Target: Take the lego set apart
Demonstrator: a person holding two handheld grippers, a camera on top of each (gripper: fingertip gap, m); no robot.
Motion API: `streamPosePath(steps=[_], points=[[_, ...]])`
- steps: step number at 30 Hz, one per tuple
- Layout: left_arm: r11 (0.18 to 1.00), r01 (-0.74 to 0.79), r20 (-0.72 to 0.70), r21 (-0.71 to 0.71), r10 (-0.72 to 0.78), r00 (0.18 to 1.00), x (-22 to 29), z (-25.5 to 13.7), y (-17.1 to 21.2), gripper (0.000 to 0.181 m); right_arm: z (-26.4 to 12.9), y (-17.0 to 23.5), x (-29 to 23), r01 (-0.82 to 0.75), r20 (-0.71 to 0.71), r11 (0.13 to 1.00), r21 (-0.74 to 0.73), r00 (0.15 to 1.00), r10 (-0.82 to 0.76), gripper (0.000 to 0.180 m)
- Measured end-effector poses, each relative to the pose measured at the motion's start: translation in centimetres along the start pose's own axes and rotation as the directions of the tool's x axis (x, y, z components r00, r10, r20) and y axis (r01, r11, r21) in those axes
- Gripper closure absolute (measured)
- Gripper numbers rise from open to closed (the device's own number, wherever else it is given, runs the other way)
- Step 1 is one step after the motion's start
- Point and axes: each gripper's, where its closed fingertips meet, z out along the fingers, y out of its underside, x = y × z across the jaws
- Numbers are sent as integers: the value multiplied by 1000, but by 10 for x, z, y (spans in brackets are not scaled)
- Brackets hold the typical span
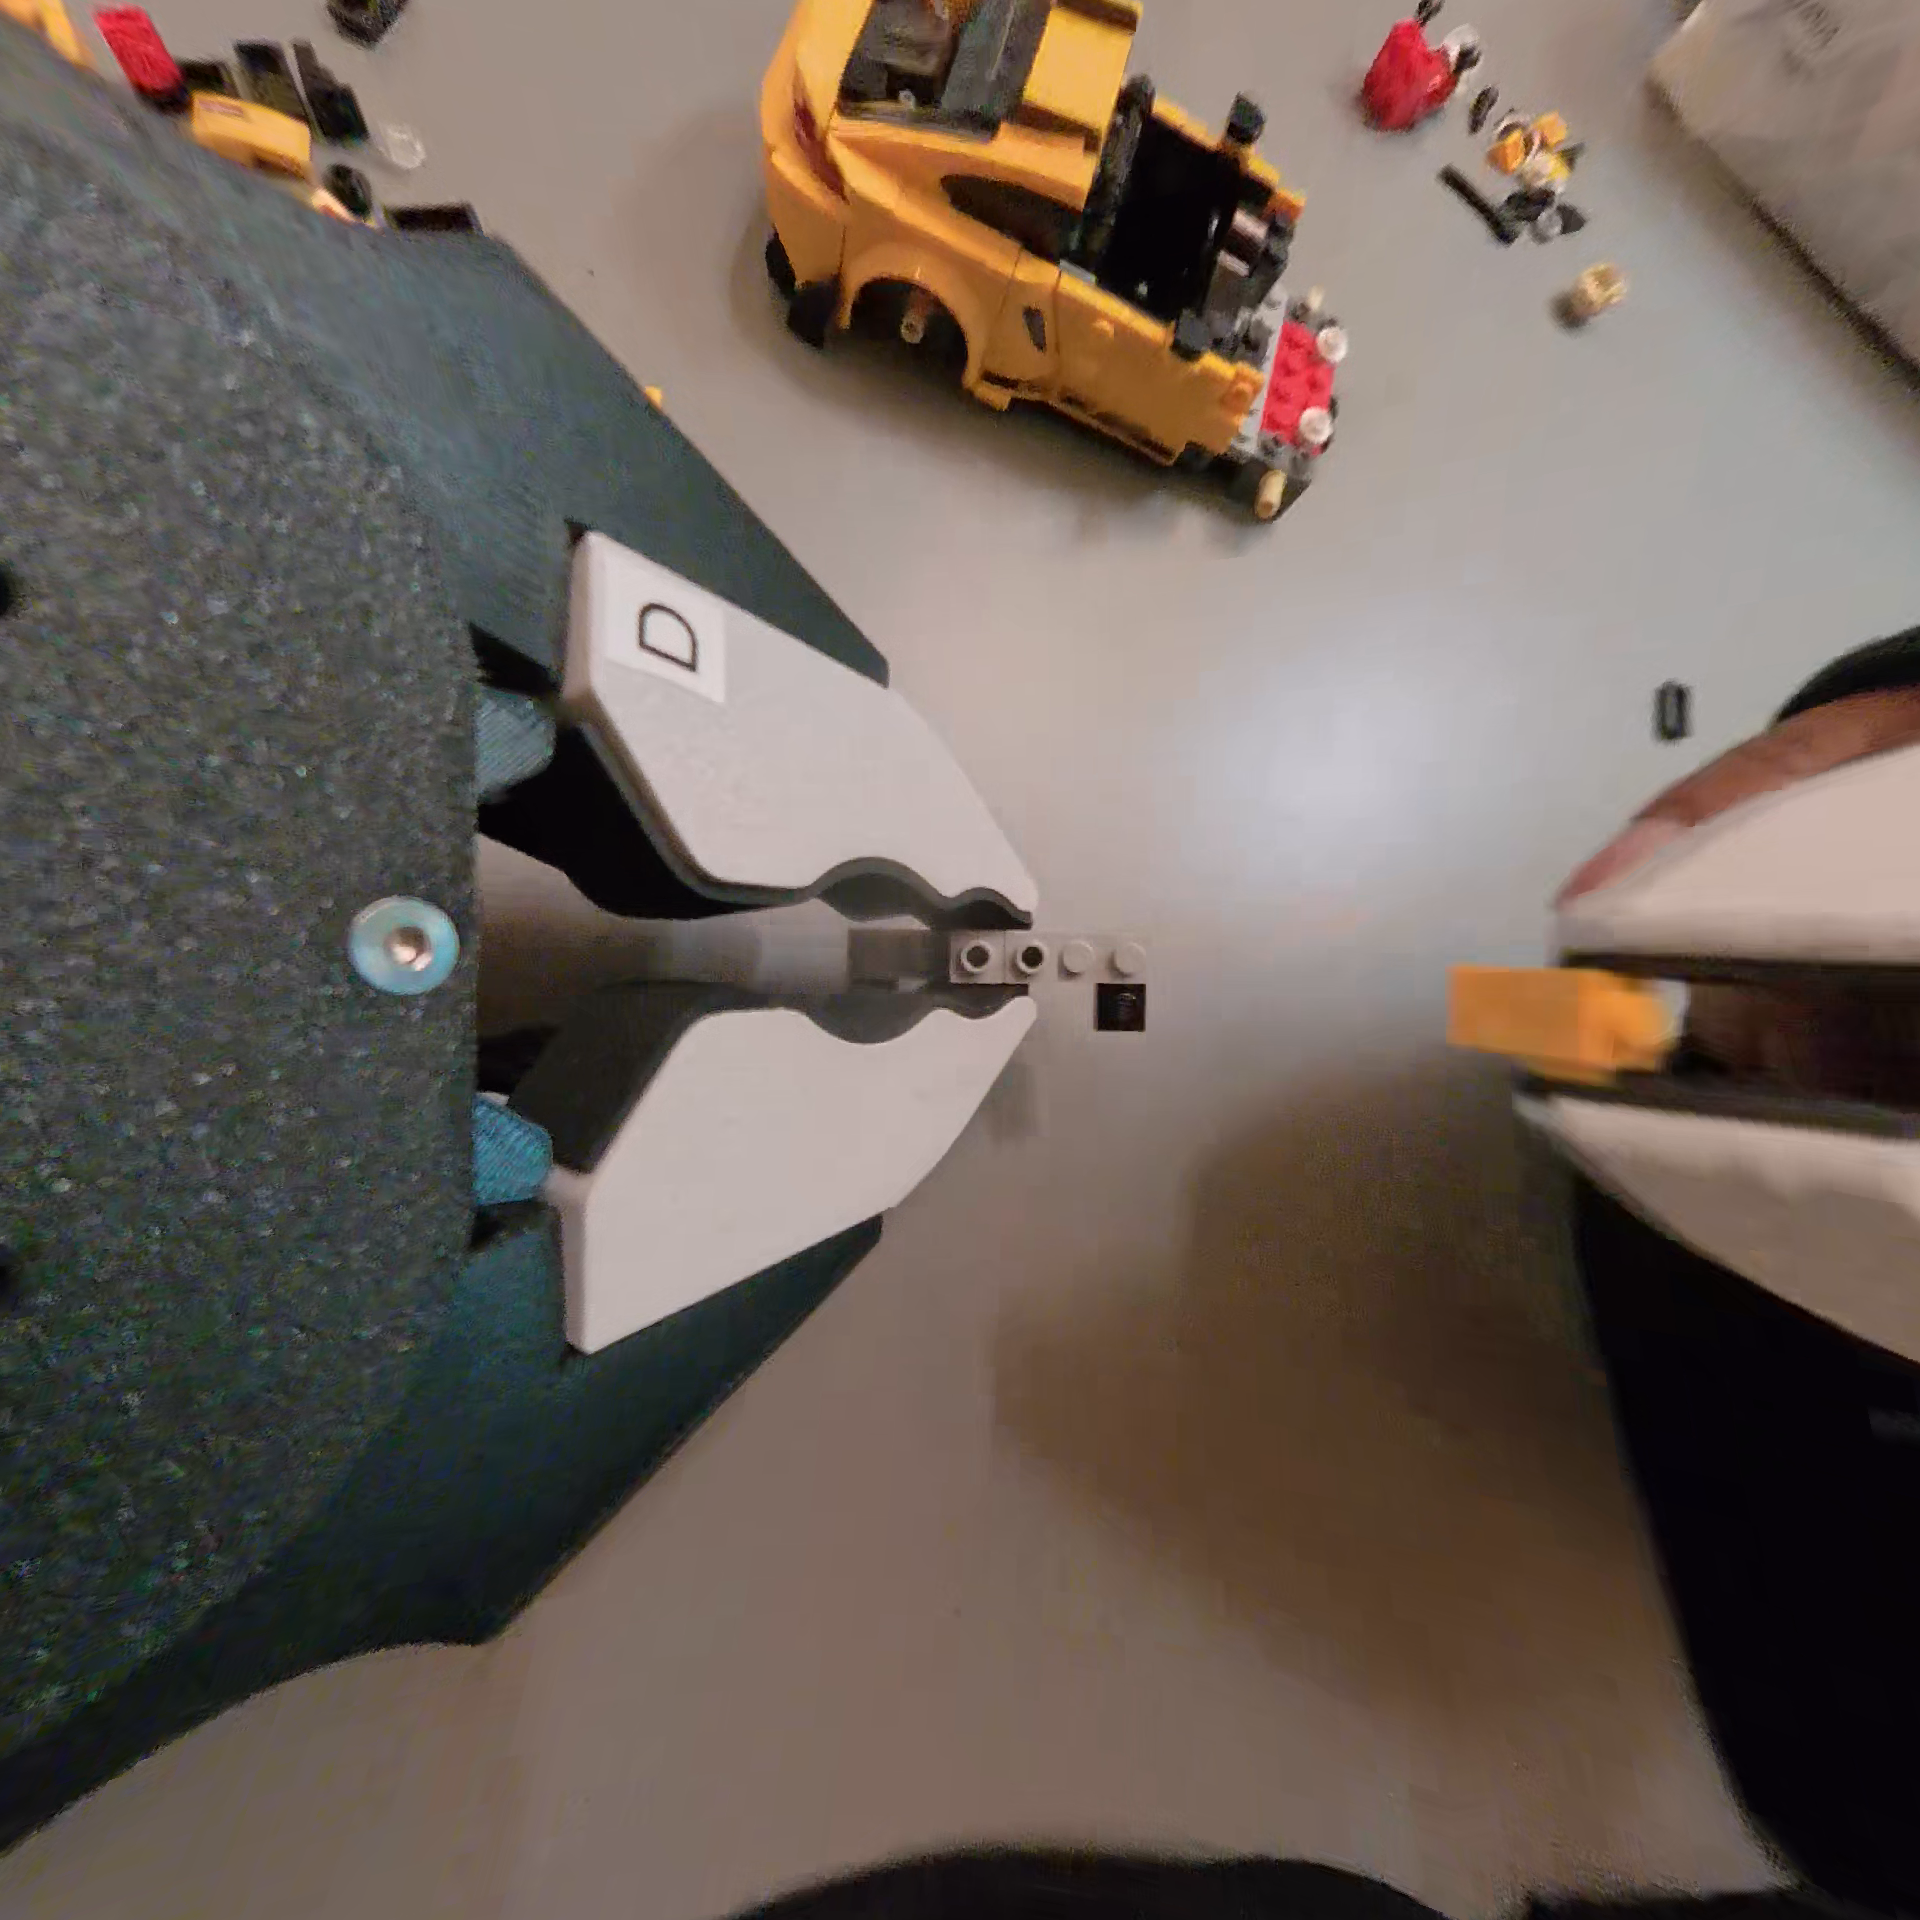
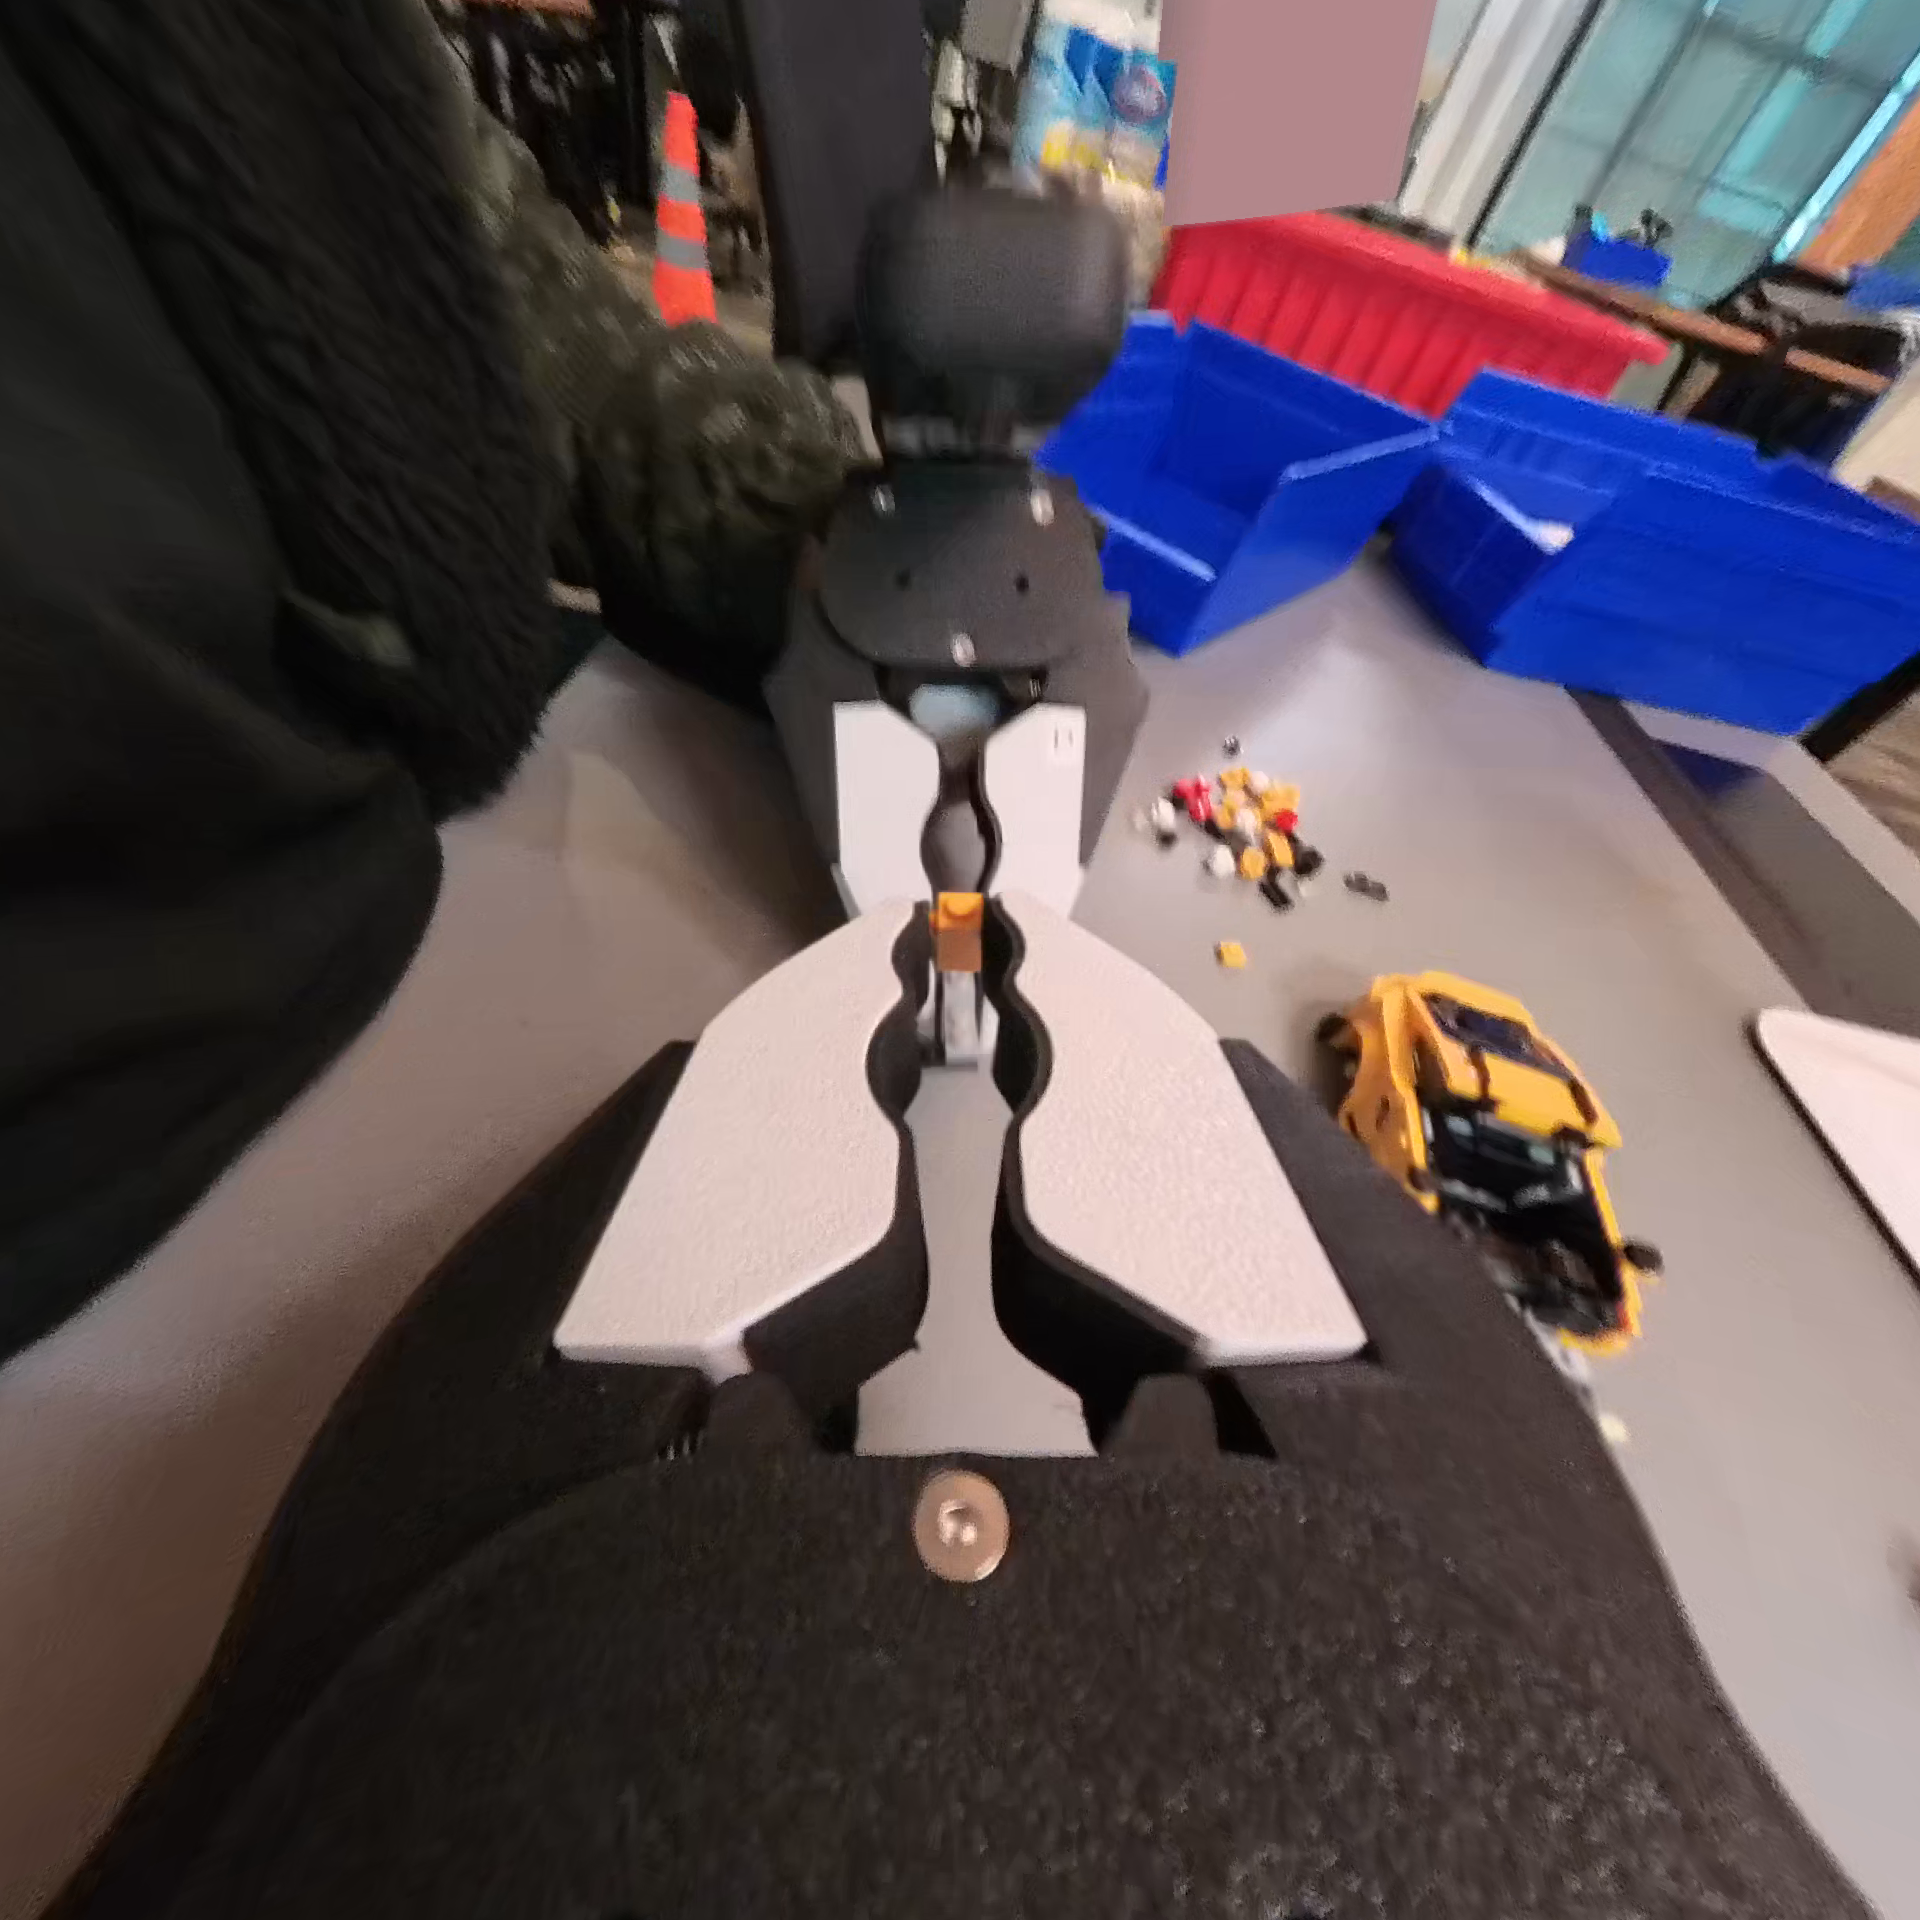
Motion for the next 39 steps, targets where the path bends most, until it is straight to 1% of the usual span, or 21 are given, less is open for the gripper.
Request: streamPosePath(steps=[2,4,6,8,11,14,16,19,21,25,26,28,35,39], points=[[999,37,-6,11,-37,999,-4,-1,-3,172,1,23,1,-34,11,994,-103,999,35,170],[997,75,-16,-11,-75,997,-6,0,2,172,4,50,-3,-30,33,970,-241,999,40,170],[995,96,-18,-6,-96,995,-7,0,3,172,9,67,-7,-24,43,940,-341,998,41,170],[993,119,-40,-8,-119,992,-4,1,4,172,10,78,-8,-12,39,915,-404,999,30,168],[993,120,-50,-17,-121,991,-3,3,5,172,10,86,-8,-17,41,894,-448,998,39,158],[990,141,-65,-3,-141,988,-1,4,3,172,11,84,-7,-27,31,899,-437,998,46,154],[990,138,-62,14,-136,989,-1,4,0,172,12,72,-3,-54,12,923,-380,998,64,154],[993,113,-52,37,-111,992,-1,3,-6,172,14,55,-2,-130,9,949,-288,990,139,155],[995,85,-50,57,-82,995,1,3,-11,172,17,51,-1,-163,-1,949,-270,986,170,155],[993,66,-43,95,-62,997,2,2,-19,173,21,58,-4,-134,2,940,-312,990,142,155],[991,72,-50,111,-66,997,3,1,-21,173,22,58,-5,-114,-2,942,-315,993,119,161],[986,96,-74,138,-86,994,4,-1,-24,173,21,53,-4,-78,-8,952,-295,997,80,163],[964,173,-90,204,-158,983,-5,-11,-27,169,15,53,2,-121,-26,948,-296,993,119,163],[973,124,-77,194,-111,991,-1,-8,-28,173,17,60,-1,-117,-19,932,-343,993,117,163]])
